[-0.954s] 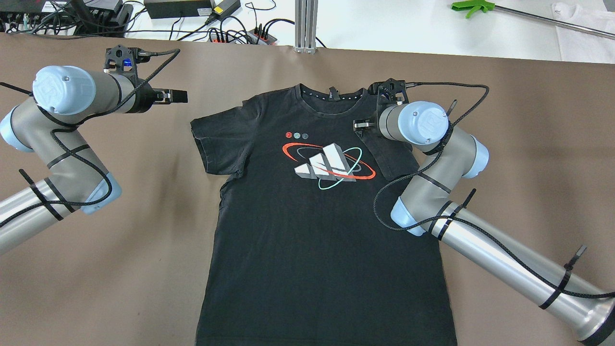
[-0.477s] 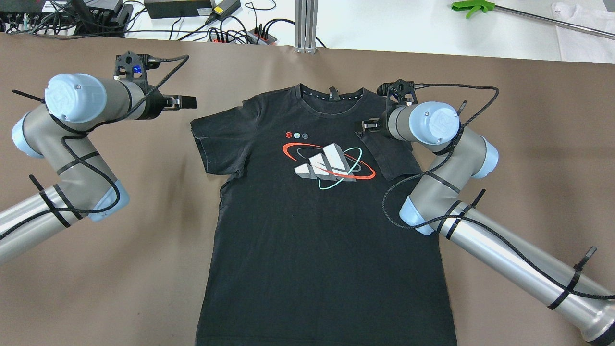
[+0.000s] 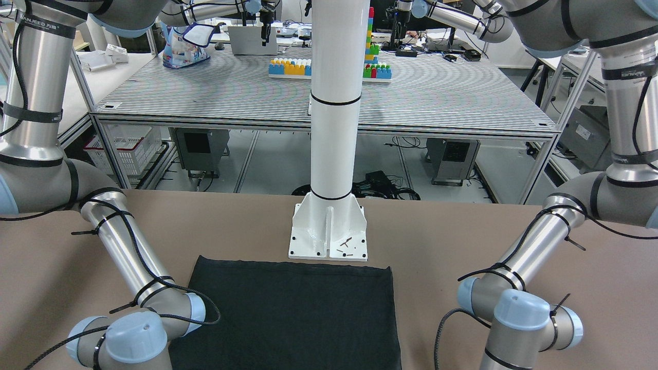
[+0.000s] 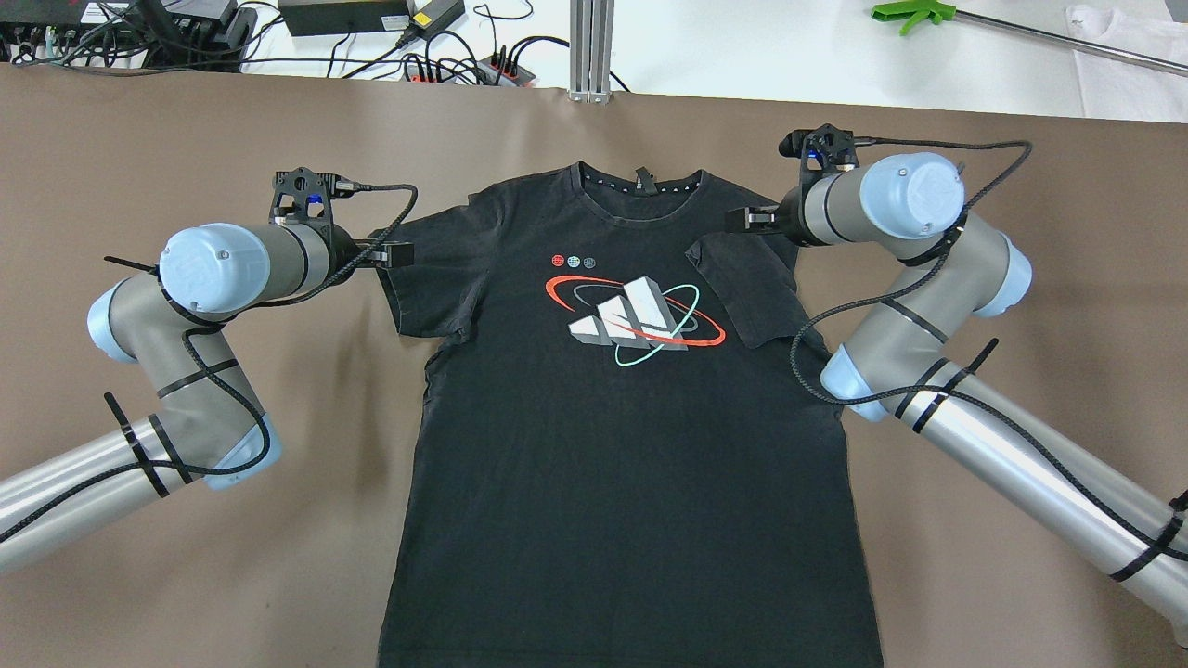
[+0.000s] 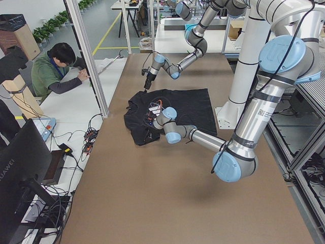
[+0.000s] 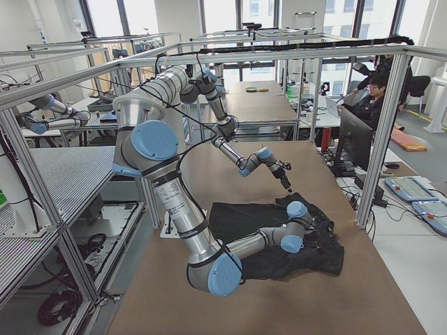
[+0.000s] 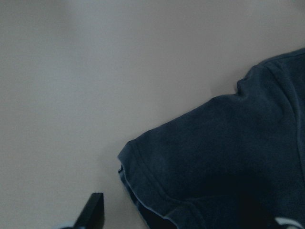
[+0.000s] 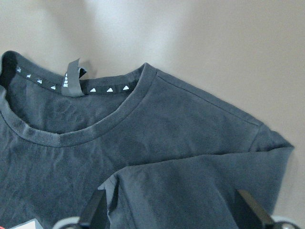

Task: Fold clothes
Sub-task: 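Grasp the sleeve nearest the left gripper while the right gripper holds its fold, then fold the sleeve with the left gripper inward over the shirt's chest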

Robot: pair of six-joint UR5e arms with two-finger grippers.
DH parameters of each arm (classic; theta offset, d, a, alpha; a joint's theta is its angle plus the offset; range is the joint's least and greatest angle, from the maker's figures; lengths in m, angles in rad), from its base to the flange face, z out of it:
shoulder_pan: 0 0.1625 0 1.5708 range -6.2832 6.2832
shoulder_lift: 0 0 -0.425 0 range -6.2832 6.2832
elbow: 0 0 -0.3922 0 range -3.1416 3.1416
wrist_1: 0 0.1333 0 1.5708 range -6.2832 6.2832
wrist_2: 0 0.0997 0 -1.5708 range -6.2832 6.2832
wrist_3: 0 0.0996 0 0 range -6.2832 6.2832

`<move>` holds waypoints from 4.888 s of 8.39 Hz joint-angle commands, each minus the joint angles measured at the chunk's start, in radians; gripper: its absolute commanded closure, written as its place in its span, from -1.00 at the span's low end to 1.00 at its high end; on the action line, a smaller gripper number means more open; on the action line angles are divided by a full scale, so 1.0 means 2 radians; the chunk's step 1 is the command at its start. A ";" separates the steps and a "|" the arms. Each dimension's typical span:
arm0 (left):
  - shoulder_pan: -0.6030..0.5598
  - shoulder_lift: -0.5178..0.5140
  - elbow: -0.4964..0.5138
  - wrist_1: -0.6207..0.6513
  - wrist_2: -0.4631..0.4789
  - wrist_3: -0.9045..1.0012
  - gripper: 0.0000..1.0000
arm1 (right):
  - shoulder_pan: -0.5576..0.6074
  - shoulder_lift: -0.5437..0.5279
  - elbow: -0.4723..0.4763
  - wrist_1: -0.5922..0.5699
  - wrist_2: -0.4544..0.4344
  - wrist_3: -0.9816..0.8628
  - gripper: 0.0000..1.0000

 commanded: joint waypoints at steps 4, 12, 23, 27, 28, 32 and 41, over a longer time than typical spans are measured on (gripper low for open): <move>-0.017 -0.060 0.114 -0.033 0.005 0.039 -1.00 | 0.025 -0.046 0.052 -0.002 0.036 -0.005 -0.89; -0.024 -0.065 0.143 -0.055 0.002 0.052 -1.00 | 0.028 -0.049 0.052 -0.002 0.036 -0.006 -0.89; -0.010 -0.057 0.135 -0.062 0.002 0.046 1.00 | 0.028 -0.062 0.058 0.001 0.036 -0.005 -0.88; -0.011 -0.064 0.023 0.076 -0.019 0.043 1.00 | 0.028 -0.065 0.064 -0.001 0.036 -0.005 -0.88; -0.009 -0.068 -0.011 0.126 -0.020 0.035 1.00 | 0.028 -0.065 0.064 -0.001 0.036 -0.005 -0.88; 0.013 -0.187 0.049 0.201 -0.015 -0.046 1.00 | 0.028 -0.085 0.072 0.003 0.036 -0.006 -0.89; 0.036 -0.295 0.189 0.198 0.031 -0.107 1.00 | 0.028 -0.097 0.085 0.001 0.032 -0.006 -0.89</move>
